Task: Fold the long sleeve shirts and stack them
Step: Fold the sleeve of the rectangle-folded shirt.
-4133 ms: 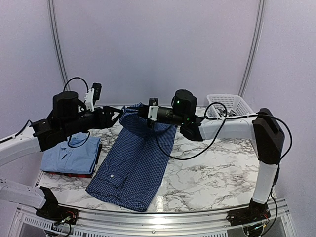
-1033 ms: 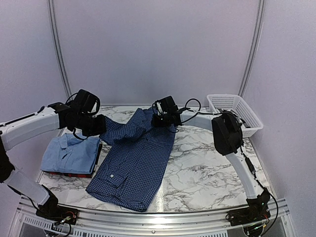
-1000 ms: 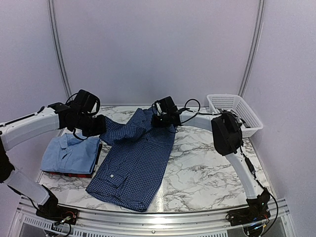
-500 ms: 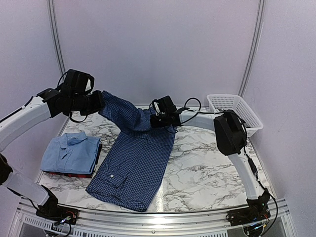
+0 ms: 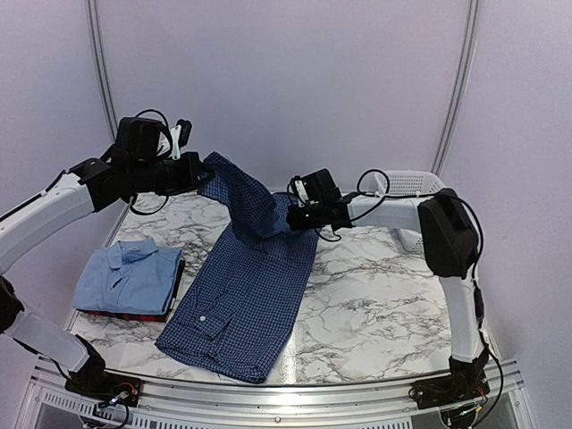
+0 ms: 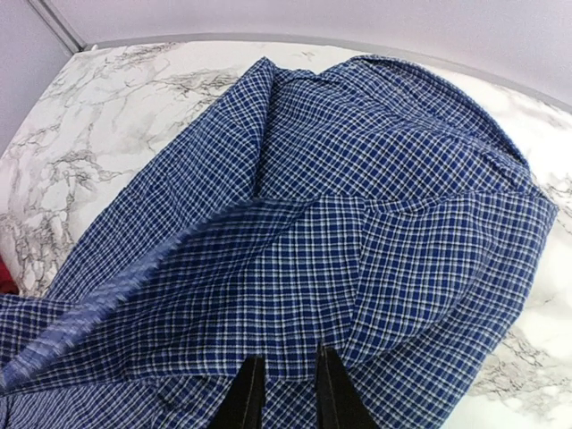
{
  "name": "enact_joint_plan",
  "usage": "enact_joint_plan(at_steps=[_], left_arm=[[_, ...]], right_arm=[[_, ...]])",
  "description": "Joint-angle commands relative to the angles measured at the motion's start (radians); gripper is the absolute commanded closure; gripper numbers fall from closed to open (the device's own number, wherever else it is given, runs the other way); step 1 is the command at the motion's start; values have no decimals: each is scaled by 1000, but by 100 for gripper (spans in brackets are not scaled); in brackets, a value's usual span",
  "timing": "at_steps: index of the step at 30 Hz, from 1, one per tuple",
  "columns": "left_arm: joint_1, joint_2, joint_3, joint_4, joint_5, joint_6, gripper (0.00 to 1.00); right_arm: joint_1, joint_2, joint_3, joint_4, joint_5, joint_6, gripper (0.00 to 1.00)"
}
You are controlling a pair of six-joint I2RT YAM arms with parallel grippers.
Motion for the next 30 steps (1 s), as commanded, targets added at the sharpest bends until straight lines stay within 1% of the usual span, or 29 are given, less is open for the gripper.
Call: enact_joint_plan(at_steps=[1,5,12,15,21,30], left_arm=[[-3,-27,-7,87,53,31,100],[-4,-25,-5,93,53,30,100],[-4,-23,0,94,46,28,100],[-4,-21,5,97,54,29,100],[-6,-25,10,106,75,28,100],[-24,-26,18,131,119,36,100]], right_arm=[[-6,-89,-67,90,-40,33,83],[-4,-103,-133,132,-68,72,85],[-4,-75,-165,158,-144,140,86],[-5,-63,-171,198,-175,166,86],[-8,13,-118,221,-248,224,87],[-21,111,-33,261,-289,295,87]])
